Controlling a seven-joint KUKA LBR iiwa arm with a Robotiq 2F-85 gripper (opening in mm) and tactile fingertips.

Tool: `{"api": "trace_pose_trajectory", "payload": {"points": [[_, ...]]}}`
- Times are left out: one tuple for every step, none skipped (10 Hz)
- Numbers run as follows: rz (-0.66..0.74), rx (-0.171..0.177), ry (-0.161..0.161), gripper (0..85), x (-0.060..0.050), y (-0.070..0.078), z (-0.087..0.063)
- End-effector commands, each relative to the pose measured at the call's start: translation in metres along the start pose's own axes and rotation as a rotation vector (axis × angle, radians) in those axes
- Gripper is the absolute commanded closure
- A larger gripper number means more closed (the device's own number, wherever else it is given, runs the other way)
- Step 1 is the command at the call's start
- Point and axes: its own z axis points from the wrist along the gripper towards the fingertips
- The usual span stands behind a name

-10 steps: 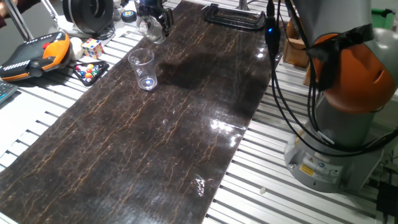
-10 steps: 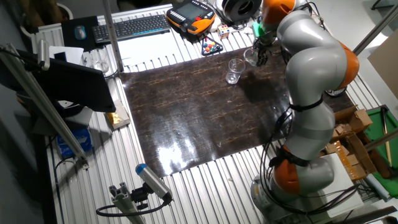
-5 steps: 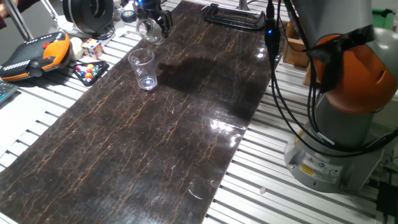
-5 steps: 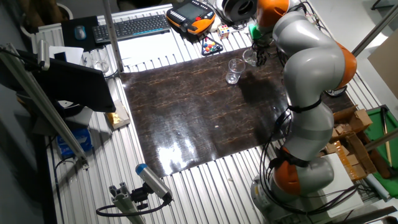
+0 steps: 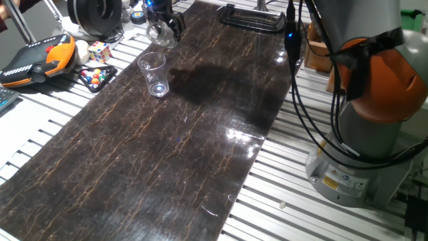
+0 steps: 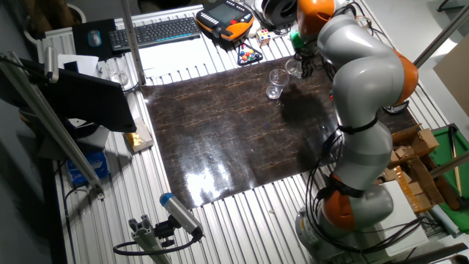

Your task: Pour the water from one cup into another empty cup

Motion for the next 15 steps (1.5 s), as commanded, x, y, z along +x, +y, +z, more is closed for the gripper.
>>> {"api": "trace_pose_trajectory", "payload": {"points": [[-0.006, -0.004, -0.010, 84.3, -0.0013, 0.0000, 0.0006], [-0.014, -0.011, -0.026, 84.3, -0.0026, -0.0001, 0.0016], [-0.021, -0.020, -0.046, 84.3, -0.0036, 0.0001, 0.0018], [-0.030, -0.026, -0.064, 84.3, -0.0045, 0.0003, 0.0015], [-0.037, -0.038, -0.086, 84.3, -0.0050, 0.0006, 0.0015], [-0.042, -0.048, -0.106, 84.3, -0.0053, 0.0013, 0.0020], [-0.043, -0.056, -0.121, 84.3, -0.0053, 0.0019, 0.0028], [-0.039, -0.059, -0.127, 84.3, -0.0052, 0.0025, 0.0034], [-0.036, -0.060, -0.133, 84.3, -0.0055, 0.0029, 0.0039], [-0.036, -0.060, -0.136, 84.3, -0.0058, 0.0034, 0.0047], [-0.036, -0.059, -0.137, 84.3, -0.0059, 0.0039, 0.0053], [-0.036, -0.054, -0.136, 84.3, -0.0056, 0.0040, 0.0055], [-0.038, -0.044, -0.129, 84.3, -0.0049, 0.0040, 0.0056], [-0.043, -0.039, -0.121, 84.3, -0.0048, 0.0040, 0.0056], [-0.056, -0.036, -0.111, 84.3, -0.0048, 0.0040, 0.0056]]}}
